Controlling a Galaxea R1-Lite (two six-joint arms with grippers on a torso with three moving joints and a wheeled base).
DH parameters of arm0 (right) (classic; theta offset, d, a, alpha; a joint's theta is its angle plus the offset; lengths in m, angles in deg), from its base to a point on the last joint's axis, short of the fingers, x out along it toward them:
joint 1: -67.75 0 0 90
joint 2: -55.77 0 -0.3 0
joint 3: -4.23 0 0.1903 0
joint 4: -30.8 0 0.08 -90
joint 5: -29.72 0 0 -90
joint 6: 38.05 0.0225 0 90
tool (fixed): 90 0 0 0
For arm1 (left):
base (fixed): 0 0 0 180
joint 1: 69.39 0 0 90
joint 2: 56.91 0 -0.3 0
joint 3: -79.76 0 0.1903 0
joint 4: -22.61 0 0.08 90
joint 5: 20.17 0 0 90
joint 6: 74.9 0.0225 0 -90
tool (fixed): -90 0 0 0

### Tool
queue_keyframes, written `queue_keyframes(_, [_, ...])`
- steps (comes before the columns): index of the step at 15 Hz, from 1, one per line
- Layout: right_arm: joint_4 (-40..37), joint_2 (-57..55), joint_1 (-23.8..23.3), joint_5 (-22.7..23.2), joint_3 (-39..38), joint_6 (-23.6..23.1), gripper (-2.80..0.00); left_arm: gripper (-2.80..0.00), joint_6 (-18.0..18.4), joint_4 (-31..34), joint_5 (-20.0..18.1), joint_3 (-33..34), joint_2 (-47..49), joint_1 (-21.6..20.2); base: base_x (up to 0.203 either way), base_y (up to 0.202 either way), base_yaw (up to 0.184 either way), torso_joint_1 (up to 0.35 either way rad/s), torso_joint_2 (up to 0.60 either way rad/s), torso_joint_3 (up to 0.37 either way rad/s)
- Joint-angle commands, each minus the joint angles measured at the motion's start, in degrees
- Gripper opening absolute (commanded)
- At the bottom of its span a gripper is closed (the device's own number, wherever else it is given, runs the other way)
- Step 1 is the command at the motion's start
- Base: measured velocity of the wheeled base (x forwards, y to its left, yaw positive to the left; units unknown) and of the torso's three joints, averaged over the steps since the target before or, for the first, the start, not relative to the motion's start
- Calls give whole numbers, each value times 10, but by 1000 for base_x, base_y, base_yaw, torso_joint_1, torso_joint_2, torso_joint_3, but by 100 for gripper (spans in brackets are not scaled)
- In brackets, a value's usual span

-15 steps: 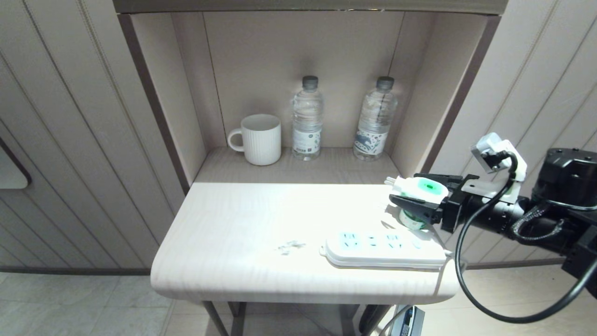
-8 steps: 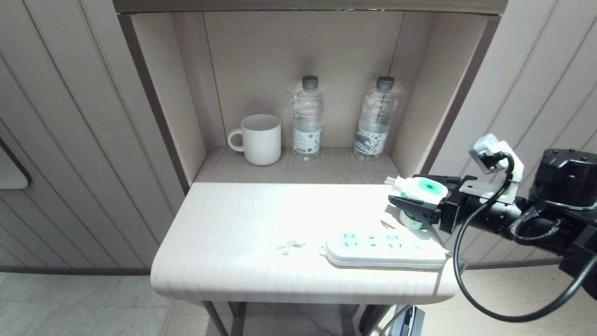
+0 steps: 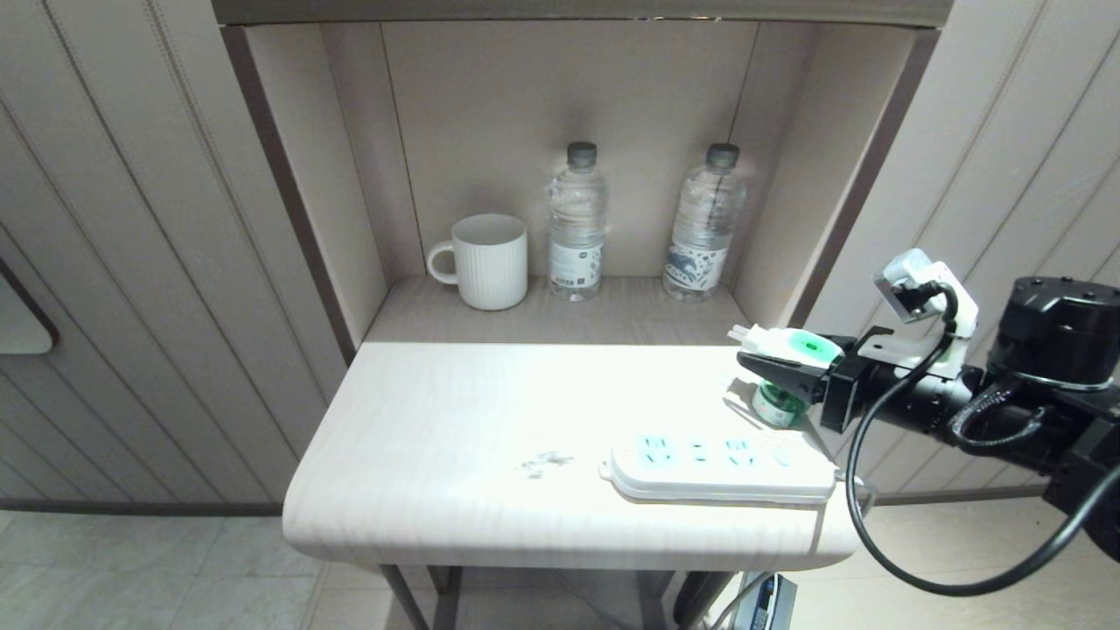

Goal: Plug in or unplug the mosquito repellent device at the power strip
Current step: Pick up the mosquito repellent liquid, then insert the plug into the socket

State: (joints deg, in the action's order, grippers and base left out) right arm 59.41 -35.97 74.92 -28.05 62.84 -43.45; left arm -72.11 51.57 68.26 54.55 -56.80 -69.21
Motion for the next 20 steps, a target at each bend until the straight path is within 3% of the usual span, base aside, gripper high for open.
queue_keyframes(1, [2,0,0,2,-1,0,-280,-280,0,0,0,1,0,0,0,0,0,0,0,0])
queue_keyframes(6, [2,5,1,-3,2,3,-280,-280,0,0,0,1,0,0,0,0,0,0,0,0])
queue_keyframes(10, [-13,43,2,-47,52,40,-280,-280,0,0,0,1,0,0,0,0,0,0,0,0])
queue_keyframes(16, [-128,120,26,-85,78,51,-280,-280,0,0,0,0,0,1,0,0,0,0,0,0])
queue_keyframes(20, [-291,177,44,-91,114,55,-280,-280,0,0,0,0,0,0,0,0,0,0,0,0])
